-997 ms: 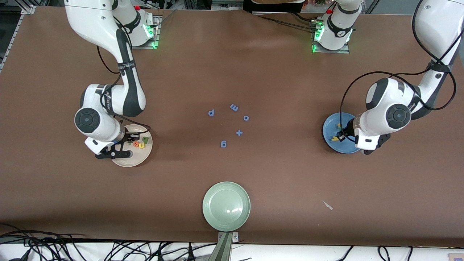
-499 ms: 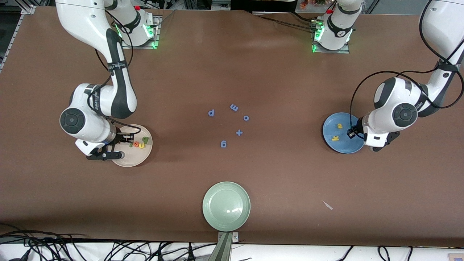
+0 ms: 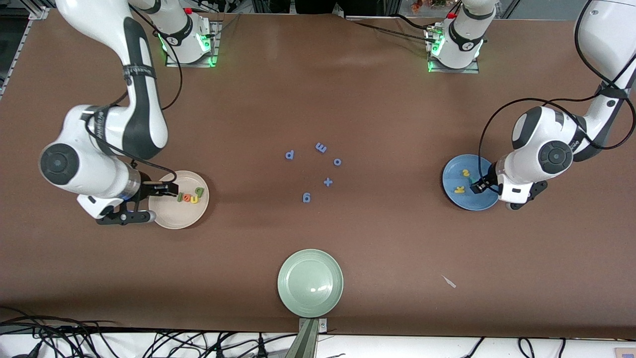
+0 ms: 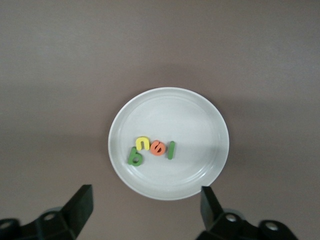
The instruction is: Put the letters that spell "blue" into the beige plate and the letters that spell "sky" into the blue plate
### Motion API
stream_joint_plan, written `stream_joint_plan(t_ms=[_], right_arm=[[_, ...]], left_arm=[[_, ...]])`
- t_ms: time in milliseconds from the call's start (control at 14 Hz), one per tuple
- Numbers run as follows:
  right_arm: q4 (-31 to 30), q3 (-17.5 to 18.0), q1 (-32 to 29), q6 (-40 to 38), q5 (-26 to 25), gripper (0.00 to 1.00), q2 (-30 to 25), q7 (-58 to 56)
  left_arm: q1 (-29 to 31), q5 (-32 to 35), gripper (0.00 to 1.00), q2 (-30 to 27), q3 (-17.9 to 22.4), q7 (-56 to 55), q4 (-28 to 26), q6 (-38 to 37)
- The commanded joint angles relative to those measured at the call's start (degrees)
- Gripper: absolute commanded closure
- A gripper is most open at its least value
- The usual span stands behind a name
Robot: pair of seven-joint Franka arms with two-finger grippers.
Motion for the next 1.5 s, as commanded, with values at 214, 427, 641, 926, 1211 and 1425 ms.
stream_joint_plan(t_ms=[214,427,641,926,1211,1425], right_arm=[[9.8,-2.6,-0.4,-10.9,-8.5,0.00,-3.8,-1.5],[12.8,-2.8,-0.1,-18.4,-9.0,0.00,-4.2,-0.8],[14.1,0.8,-2.0,-20.0,-9.5,0.00,-8.6,0.4],[8.2,17.9,-18.8,-20.1,-10.0,0.00,-17.4,4.0],[1.5,35.5,-33.3,-18.8,-18.5,0.00,-25.2,4.5],[1.8,35.7,-33.4,-19.9,-18.8,0.00,-26.2,4.5]], left_arm=[[1.4,0.5,0.01,-3.0,-0.7,0.0,5.6,-2.6],[1.3,0.5,0.00,-3.3,-0.8,0.1,11.0,-8.2],[0.9,0.4,0.00,-5.2,-0.8,0.2,15.8,-12.6],[-3.5,-4.4,0.00,-6.6,3.7,5.8,20.7,-18.1],[-19.8,-22.3,0.00,-15.4,25.3,22.3,20.6,-19.4],[-25.0,-25.5,0.00,-19.5,31.3,30.4,20.4,-23.5]])
